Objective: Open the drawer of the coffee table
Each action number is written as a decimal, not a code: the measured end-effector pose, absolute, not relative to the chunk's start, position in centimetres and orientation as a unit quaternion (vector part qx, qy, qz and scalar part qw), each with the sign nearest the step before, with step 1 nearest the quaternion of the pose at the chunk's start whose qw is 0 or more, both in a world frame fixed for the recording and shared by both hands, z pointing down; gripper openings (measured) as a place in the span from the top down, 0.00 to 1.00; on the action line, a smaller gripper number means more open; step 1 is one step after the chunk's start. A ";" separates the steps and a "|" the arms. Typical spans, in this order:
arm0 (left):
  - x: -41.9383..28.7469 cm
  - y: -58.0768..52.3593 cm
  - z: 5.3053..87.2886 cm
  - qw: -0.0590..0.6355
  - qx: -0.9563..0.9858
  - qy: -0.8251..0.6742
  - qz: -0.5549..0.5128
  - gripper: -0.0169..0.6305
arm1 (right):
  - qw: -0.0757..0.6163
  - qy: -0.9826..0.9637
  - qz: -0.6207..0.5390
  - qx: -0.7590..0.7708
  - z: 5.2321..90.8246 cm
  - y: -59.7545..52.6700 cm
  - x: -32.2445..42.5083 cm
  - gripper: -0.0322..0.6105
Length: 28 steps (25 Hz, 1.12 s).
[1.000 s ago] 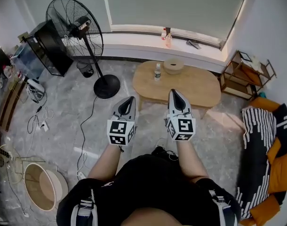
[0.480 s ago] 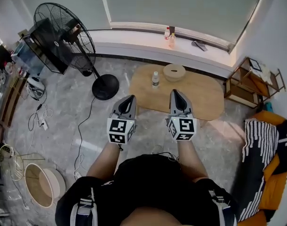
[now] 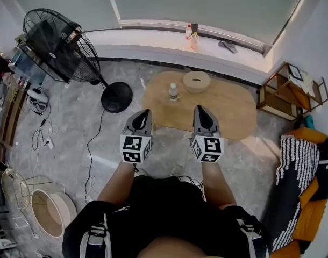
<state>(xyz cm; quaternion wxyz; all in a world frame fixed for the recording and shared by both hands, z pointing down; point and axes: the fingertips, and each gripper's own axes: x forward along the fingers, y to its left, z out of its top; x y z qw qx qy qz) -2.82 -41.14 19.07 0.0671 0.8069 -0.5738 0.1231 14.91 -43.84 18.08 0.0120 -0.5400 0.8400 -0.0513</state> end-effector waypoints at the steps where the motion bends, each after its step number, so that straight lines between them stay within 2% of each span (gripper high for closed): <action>1: -3.0 -41.5 19.4 0.070 0.808 -0.572 0.125 0.94 | 0.009 0.839 -0.054 -0.542 18.5 -44.3 14.8 0.92; 7: -5.6 -44.1 21.1 0.081 0.821 -0.550 0.130 0.94 | -0.006 0.827 -0.060 -0.559 20.0 -46.4 12.3 0.92; 14: -14.2 -47.4 23.7 0.098 0.853 -0.496 0.127 0.94 | -0.025 0.804 -0.074 -0.590 23.0 -47.4 3.5 0.92; 19: -19.4 -50.7 28.6 0.117 0.873 -0.451 0.144 0.94 | -0.043 0.775 -0.099 -0.623 27.5 -47.9 -0.8 0.92; 24: -21.4 -51.5 32.6 0.108 0.890 -0.415 0.155 0.94 | -0.074 0.750 -0.117 -0.647 32.7 -46.2 -2.8 0.92; 28: -20.3 -48.8 35.1 0.125 0.895 -0.400 0.152 0.94 | -0.083 0.744 -0.138 -0.649 36.1 -43.3 -2.2 0.92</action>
